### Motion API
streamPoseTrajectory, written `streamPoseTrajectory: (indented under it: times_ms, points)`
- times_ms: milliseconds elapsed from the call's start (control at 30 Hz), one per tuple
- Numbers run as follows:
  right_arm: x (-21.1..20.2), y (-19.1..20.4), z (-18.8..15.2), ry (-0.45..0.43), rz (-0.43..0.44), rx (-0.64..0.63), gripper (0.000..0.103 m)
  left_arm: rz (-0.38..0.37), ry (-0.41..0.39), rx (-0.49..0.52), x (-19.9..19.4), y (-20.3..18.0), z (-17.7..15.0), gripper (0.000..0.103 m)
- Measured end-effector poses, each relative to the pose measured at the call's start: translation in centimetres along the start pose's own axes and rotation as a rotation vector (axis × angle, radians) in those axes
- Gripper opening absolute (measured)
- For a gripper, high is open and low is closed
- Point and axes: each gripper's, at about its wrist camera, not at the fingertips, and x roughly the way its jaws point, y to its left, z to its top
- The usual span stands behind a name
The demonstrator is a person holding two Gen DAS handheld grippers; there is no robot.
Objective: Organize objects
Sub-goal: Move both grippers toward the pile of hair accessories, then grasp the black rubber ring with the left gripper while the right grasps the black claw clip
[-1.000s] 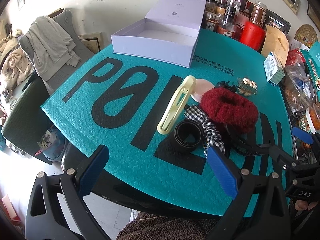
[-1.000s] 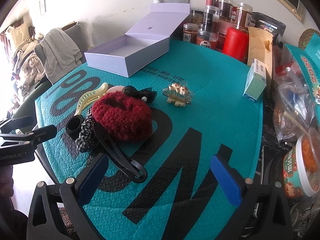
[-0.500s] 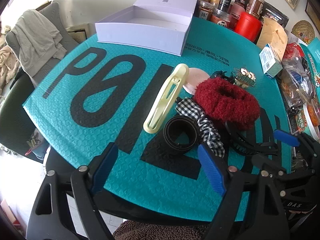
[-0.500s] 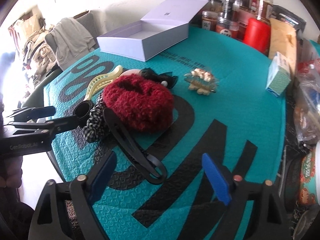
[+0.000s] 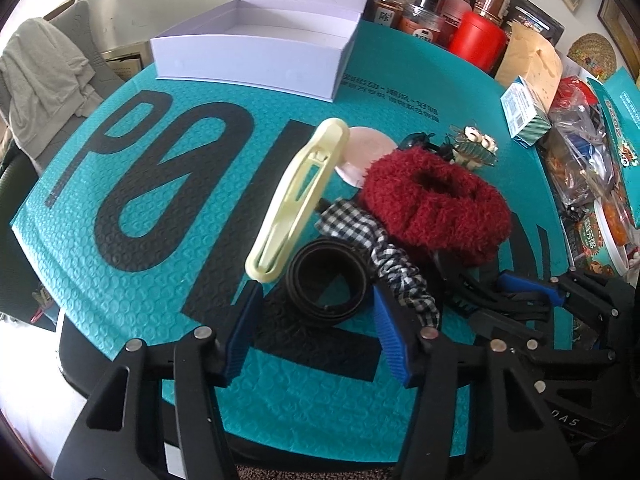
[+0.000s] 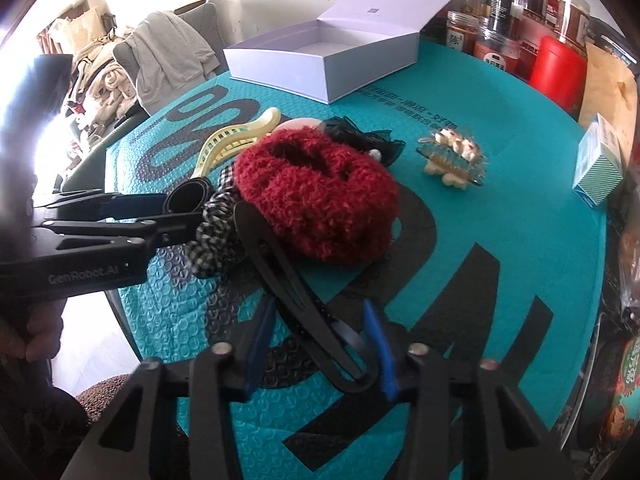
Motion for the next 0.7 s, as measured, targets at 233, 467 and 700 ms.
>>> streamPoseTrajectory:
  times_ms: [233,467,700]
  points:
    - [0.1,0.6,0.0,0.006,0.035,-0.037,0.024,-0.01,-0.019,0.02,0.6,-0.7,0.4,0.041]
    - [-0.3,0.4,-0.3,-0.005,0.046,-0.027,0.021,-0.022,-0.028,0.032,0.3,-1.1,0.0,0.04]
    - [-1.2,0.1,-0.7,-0.021,0.054,-0.012,0.021,-0.027,-0.045,0.038,-1.2,-1.5,-0.5,0.04]
